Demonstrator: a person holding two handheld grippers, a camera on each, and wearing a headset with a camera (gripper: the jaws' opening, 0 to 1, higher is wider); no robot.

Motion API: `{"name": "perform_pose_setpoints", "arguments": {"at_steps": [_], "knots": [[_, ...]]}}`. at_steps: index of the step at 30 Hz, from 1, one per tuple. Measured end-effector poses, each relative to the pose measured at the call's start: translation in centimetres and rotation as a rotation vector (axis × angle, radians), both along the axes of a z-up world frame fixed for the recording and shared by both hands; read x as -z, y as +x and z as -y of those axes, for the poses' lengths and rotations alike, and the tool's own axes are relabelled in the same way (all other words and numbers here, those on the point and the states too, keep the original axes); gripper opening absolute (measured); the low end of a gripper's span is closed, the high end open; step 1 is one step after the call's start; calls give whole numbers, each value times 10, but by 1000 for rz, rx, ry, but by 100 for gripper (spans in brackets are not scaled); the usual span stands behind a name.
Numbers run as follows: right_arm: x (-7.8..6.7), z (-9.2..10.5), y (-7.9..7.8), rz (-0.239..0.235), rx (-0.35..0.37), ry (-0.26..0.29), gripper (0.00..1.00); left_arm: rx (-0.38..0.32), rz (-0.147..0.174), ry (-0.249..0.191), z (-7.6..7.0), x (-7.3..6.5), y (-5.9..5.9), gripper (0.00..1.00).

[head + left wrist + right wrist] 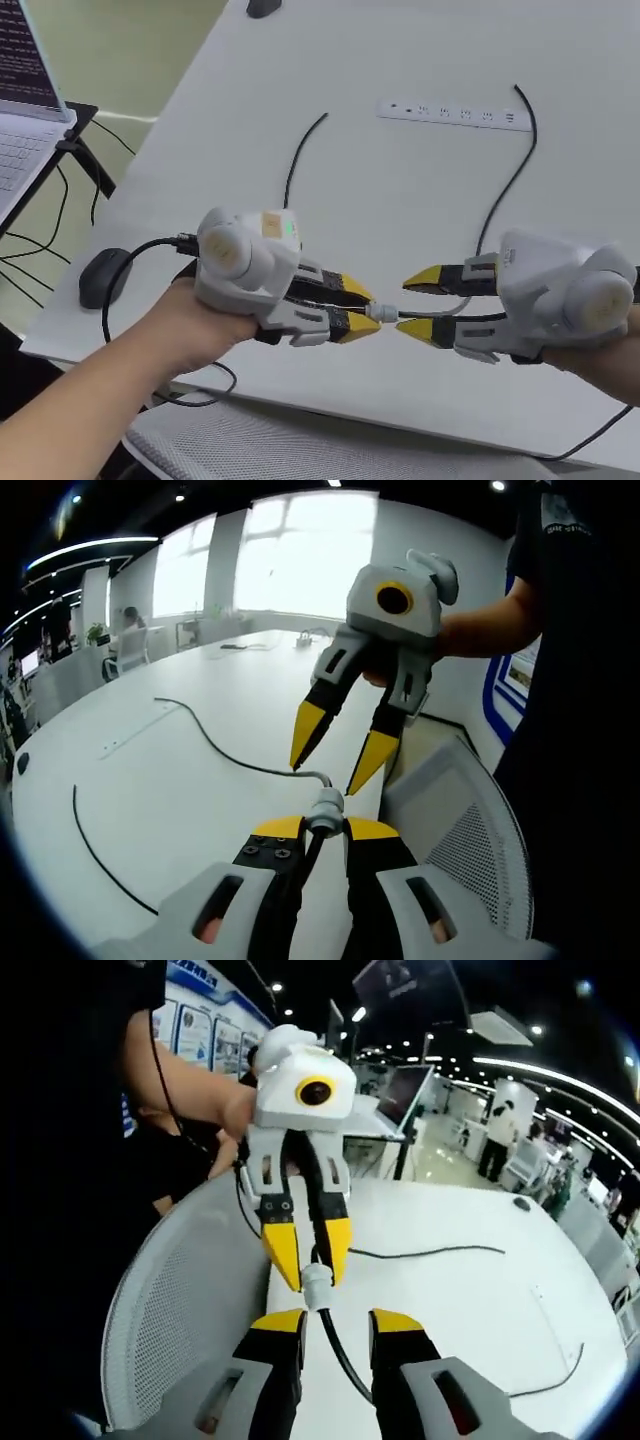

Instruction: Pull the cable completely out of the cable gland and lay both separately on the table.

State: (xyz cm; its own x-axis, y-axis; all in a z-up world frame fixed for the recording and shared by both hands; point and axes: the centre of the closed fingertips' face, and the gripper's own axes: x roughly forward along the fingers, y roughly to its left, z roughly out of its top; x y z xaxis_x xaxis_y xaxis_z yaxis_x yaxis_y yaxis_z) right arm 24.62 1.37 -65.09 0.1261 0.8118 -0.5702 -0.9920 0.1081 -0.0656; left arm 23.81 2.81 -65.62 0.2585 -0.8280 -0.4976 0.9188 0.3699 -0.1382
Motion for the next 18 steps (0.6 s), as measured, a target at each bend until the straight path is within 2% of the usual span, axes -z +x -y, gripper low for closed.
{"name": "perform_pose_setpoints", "arguments": {"at_steps": [8,9,10,12,18], "knots": [[8,4,0,118,81,-70,11,-17,30,-9,1,-7,8,15],[7,3,2,142,92,-76,10,-19,33,-9,3,-7,9,15],[6,3,7,185,111,-85,10,-20,33,-9,3,-7,9,15],[7,1,5,187,121,-89,9,-20,34,-8,4,-8,9,15],[3,-4,6,255,139,-101,3,-32,32,-12,5,-10,12,15]]}}
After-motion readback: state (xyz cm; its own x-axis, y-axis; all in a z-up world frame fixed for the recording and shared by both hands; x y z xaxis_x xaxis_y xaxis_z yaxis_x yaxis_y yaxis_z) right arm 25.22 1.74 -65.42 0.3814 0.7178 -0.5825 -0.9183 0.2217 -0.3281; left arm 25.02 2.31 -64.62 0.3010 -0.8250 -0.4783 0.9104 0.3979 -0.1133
